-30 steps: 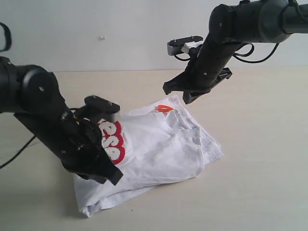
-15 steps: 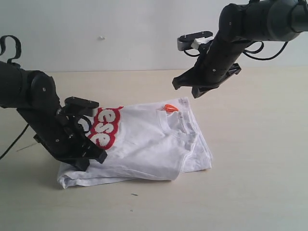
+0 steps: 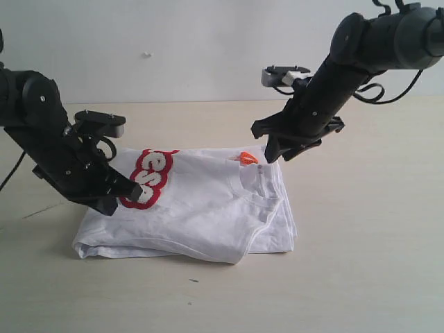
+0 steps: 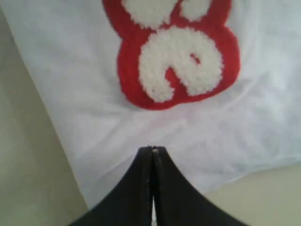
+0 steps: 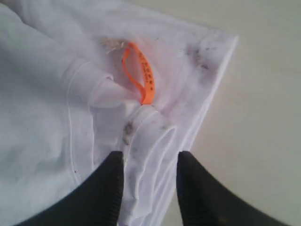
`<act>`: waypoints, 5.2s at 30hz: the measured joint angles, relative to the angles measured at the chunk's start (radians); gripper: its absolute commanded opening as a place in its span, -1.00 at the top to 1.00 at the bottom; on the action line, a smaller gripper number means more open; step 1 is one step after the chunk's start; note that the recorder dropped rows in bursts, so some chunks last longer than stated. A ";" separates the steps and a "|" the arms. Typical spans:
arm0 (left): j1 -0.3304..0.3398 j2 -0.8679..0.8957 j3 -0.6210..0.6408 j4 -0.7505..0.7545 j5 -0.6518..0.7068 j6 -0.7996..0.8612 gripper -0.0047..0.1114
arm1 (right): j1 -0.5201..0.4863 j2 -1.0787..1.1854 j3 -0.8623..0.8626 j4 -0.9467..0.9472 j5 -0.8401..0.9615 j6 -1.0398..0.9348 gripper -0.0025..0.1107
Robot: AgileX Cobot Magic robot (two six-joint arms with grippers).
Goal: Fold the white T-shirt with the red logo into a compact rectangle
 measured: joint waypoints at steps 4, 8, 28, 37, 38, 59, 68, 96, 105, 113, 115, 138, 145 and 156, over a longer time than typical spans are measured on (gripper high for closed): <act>0.000 -0.087 -0.004 0.000 0.002 -0.001 0.92 | 0.000 0.040 0.041 0.037 -0.009 -0.045 0.20; 0.000 -0.177 -0.006 0.000 0.002 -0.001 0.92 | 0.000 0.055 0.053 0.109 -0.042 -0.117 0.20; 0.000 -0.209 -0.006 0.000 0.004 -0.002 0.92 | 0.000 0.101 0.054 0.232 -0.156 -0.267 0.96; 0.000 -0.209 -0.006 0.000 0.004 -0.002 0.92 | 0.002 -0.019 0.054 0.238 -0.375 -0.553 0.96; 0.000 -0.209 -0.006 0.000 0.004 -0.002 0.92 | 0.002 -0.027 0.054 0.241 -0.409 -0.582 0.96; 0.000 -0.209 -0.006 -0.024 0.012 0.000 0.92 | 0.026 0.095 0.054 0.257 -0.915 -0.731 0.39; 0.000 -0.209 -0.006 -0.057 0.060 0.030 0.92 | 0.026 0.095 0.054 0.139 -0.521 -0.528 0.96; 0.000 -0.236 -0.006 -0.111 0.104 0.081 0.92 | 0.162 0.053 0.054 -0.192 -0.014 0.000 0.96; 0.000 -0.236 0.002 -0.105 0.102 0.084 0.92 | 0.164 -0.090 0.053 -0.182 -0.053 0.037 0.96; 0.000 -0.232 0.062 -0.146 -0.094 0.182 0.92 | 0.164 -0.146 0.053 -0.184 -0.129 0.047 0.96; 0.000 -0.206 0.063 -0.171 -0.166 0.198 0.92 | 0.164 -0.148 0.053 -0.184 -0.150 0.048 0.96; 0.000 0.198 -0.205 -0.193 -0.106 0.211 0.92 | 0.164 -0.105 0.053 -0.203 -0.268 0.054 0.96; 0.004 -0.013 -0.203 -0.190 -0.093 0.211 0.92 | 0.164 -0.210 0.058 -0.205 -0.257 0.054 0.96; 0.055 -0.375 -0.034 -0.193 -0.171 0.211 0.92 | 0.164 -0.433 0.104 -0.205 -0.243 0.054 0.96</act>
